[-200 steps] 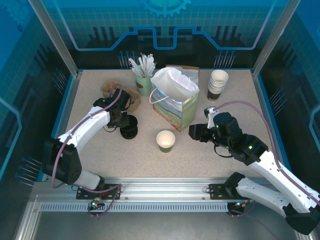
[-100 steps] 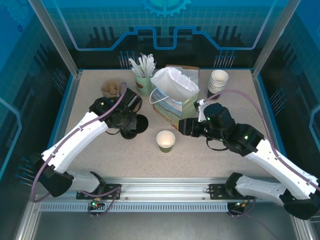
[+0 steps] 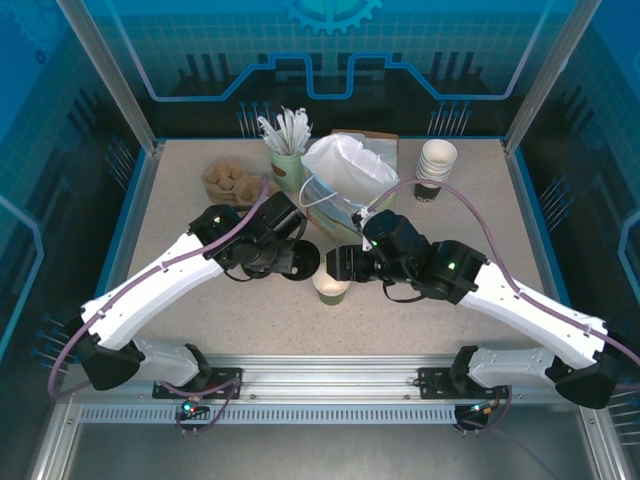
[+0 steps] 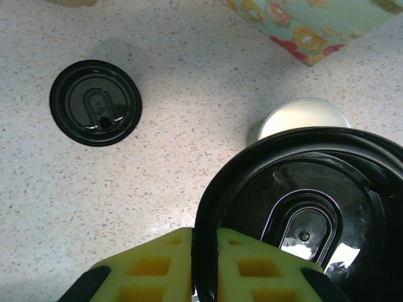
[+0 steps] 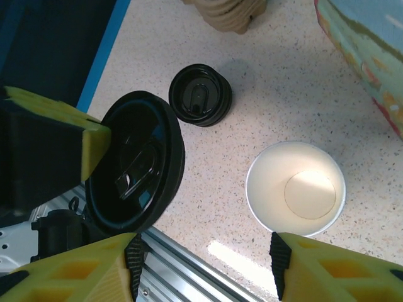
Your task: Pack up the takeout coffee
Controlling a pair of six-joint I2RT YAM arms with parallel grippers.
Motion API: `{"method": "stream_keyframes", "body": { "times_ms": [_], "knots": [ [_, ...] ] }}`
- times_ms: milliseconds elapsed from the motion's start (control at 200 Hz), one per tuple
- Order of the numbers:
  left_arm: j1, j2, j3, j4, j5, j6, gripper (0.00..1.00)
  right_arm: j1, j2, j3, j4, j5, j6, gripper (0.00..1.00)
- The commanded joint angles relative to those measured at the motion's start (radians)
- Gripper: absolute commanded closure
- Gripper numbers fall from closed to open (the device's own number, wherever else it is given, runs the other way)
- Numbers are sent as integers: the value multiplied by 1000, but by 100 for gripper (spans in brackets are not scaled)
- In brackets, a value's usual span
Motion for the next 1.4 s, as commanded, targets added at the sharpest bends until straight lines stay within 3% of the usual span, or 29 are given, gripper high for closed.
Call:
{"method": "stream_keyframes", "body": {
  "times_ms": [0,355,610,735,950,1266,1396],
  "knots": [
    [-27,28,40,11,23,-35,85,14,10,18,17,8,48,42],
    [-62,73,91,27,44,-36,85,2,13,-20,53,-5,81,41],
    [-77,84,110,32,50,-39,85,-18,10,-50,59,-2,99,45],
    [-83,96,122,30,52,-35,85,-28,10,-61,67,-11,97,53],
    [-91,112,144,30,54,-27,85,-58,8,-87,83,-43,115,58],
    [-91,113,133,50,61,-21,85,-81,-3,-98,78,-58,113,86],
    [-91,95,112,94,73,0,76,-95,-20,-106,56,-62,111,94]
  ]
}}
